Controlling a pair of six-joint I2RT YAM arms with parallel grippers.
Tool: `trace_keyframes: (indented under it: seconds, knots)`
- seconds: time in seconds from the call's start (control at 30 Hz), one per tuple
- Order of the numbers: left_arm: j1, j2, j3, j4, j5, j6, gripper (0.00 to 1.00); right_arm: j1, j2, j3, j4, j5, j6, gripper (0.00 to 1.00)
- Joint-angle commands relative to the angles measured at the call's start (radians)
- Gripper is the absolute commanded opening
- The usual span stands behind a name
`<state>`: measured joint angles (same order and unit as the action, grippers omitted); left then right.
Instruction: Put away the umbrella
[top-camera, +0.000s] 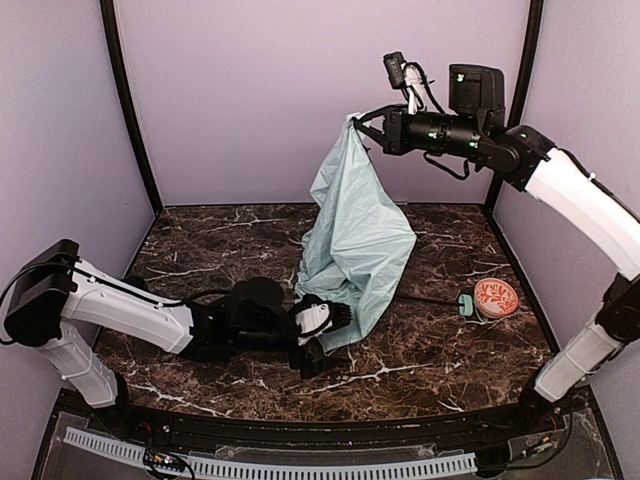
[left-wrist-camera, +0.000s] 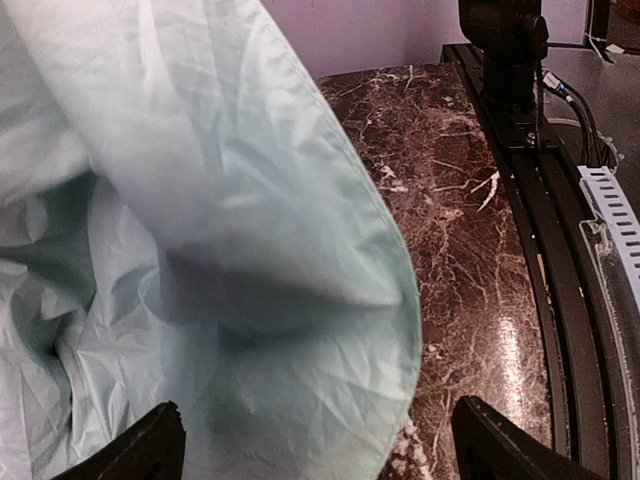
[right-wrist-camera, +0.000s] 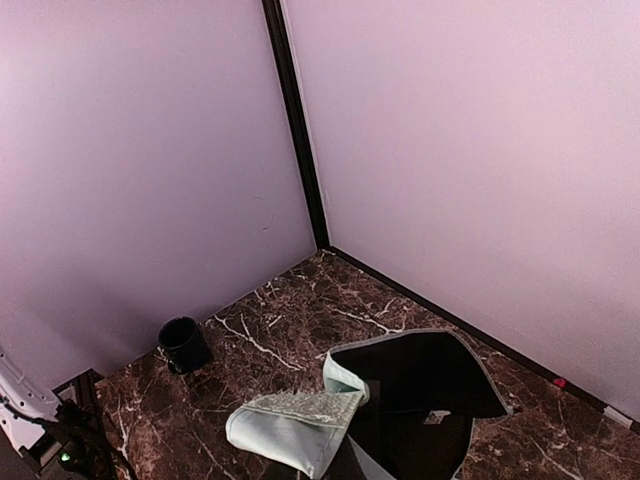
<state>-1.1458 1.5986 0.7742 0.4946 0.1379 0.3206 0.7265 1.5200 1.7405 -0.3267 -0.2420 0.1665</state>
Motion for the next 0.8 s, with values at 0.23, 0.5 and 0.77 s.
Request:
trace_keyframes:
  seconds: [0.23,0.5,0.77]
  knots:
    - [-0.002,0.072,0.019,0.202,-0.358,-0.011,0.43,0.007,-0.069,-0.058,0.160,0.020,0.030,0.00]
    - [-0.007,0.084,0.035,0.232,-0.403,0.013,0.00,0.007,-0.089,-0.101,0.161,0.016,0.021,0.00]
    - [-0.071,-0.046,0.141,0.159,-0.236,0.022,0.00,0.020,-0.009,-0.060,0.122,-0.095,0.053,0.00]
